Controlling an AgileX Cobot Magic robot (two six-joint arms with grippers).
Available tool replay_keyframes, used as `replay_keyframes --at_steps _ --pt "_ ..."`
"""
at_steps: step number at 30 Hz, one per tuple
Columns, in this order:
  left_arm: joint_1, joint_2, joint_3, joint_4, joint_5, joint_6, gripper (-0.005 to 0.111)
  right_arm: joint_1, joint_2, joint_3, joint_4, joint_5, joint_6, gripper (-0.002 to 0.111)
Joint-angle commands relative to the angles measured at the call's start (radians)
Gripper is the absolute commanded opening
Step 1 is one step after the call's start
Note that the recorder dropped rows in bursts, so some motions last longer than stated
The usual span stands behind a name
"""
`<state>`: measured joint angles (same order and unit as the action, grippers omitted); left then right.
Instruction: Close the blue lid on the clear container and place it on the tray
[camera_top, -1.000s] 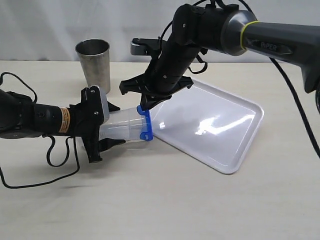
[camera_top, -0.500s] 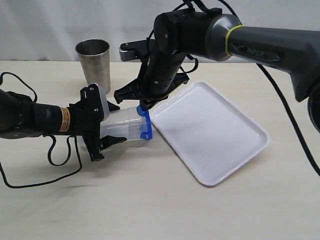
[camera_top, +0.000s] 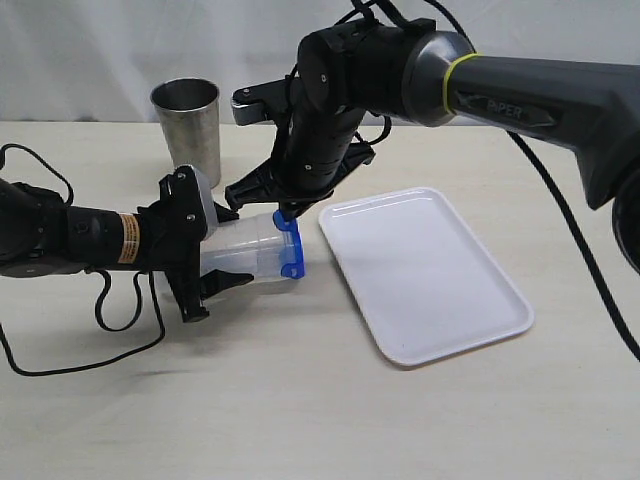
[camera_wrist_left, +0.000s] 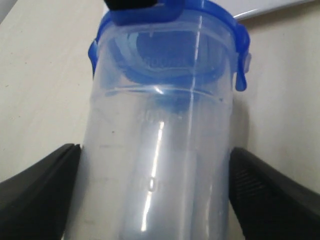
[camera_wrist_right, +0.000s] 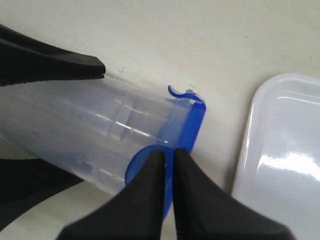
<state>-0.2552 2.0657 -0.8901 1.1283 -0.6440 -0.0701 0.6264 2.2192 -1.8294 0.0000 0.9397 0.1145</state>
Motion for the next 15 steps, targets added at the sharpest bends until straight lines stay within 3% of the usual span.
replay_keyframes --at_steps 1,7,15 --pt "-0.013 -0.001 -0.001 0.037 -0.103 -0.010 0.000 0.052 0.073 0.027 -0.050 -0.010 0.031 0.005" --pt "-0.013 -0.001 -0.001 0.039 -0.104 -0.013 0.000 0.055 0.119 0.027 -0.067 0.022 0.044 0.005" --pt "-0.013 -0.001 -0.001 0.039 -0.111 -0.018 0.000 0.101 0.131 0.017 -0.243 0.042 0.108 0.005"
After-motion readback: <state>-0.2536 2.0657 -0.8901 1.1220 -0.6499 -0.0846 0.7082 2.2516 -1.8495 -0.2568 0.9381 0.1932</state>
